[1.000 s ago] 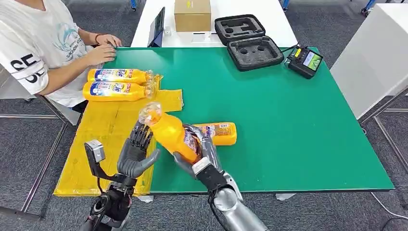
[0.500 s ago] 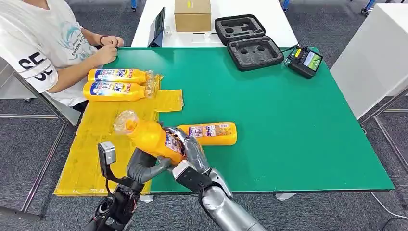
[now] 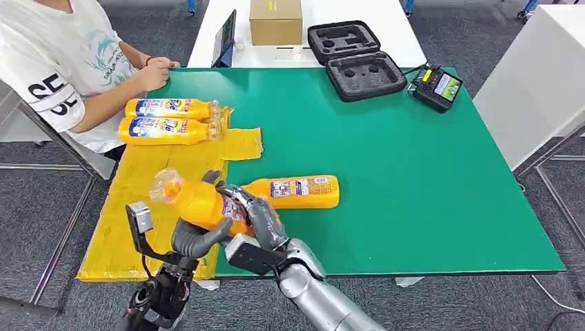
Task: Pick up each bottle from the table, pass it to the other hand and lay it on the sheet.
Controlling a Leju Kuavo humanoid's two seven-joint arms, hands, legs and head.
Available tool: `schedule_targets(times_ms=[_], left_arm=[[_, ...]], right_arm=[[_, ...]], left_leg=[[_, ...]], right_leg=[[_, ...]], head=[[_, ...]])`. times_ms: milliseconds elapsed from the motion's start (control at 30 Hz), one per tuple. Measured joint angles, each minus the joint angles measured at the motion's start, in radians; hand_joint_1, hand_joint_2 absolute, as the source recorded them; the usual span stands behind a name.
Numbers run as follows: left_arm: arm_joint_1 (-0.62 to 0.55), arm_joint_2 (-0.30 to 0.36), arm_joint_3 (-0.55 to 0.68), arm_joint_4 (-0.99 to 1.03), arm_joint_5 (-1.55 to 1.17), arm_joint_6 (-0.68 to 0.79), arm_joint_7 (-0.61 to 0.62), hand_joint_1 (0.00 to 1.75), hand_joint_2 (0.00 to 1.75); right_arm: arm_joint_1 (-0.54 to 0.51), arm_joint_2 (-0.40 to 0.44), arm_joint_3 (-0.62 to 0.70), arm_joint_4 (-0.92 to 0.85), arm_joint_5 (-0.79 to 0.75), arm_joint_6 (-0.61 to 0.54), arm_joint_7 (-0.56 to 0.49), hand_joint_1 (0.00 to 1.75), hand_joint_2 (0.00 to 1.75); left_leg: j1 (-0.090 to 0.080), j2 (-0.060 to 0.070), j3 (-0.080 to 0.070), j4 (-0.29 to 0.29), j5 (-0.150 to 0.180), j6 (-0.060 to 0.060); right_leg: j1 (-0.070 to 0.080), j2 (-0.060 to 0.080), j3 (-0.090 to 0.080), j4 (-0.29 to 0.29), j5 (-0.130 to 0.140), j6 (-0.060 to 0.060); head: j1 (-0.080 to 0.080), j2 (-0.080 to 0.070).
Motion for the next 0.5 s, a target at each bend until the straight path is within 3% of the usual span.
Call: schedule_targets(times_ms=[233,267,300,500], left_arm=[[-0.007,0.0,0.019,0.0,0.0,0.002,-0.002,0.0,1.75],[-0.007,0.0,0.019,0.0,0.0,0.002,-0.002,1.4,1.75],[-0.007,0.0,0.02,0.0,0.0,0.002,-0.003,1.75,1.75],[-0.007,0.0,0.019,0.001,-0.032,0.021,-0.031,1.75,1.75]], right_arm=[[-0.002,0.002,0.011,0.026,0.003,0.006,0.004,1.75,1.75],[-0.003,0.002,0.011,0.027,0.004,0.006,0.005,1.75,1.75],[-0.005,0.002,0.012,0.029,0.006,0.006,0.007,1.75,1.75],[-0.008,0.002,0.015,0.031,0.021,0.006,0.021,1.75,1.75]], left_leg=[[0.0,0.0,0.0,0.0,0.0,0.0],[0.0,0.0,0.0,0.0,0.0,0.0],[0.0,0.0,0.0,0.0,0.0,0.0],[0.0,0.0,0.0,0.0,0.0,0.0]], right_leg=[[0.0,0.0,0.0,0.0,0.0,0.0],[0.0,0.0,0.0,0.0,0.0,0.0],[0.0,0.0,0.0,0.0,0.0,0.0],[0.0,0.0,0.0,0.0,0.0,0.0]], head=[[0.0,0.0],[0.0,0.0],[0.0,0.0],[0.0,0.0]])
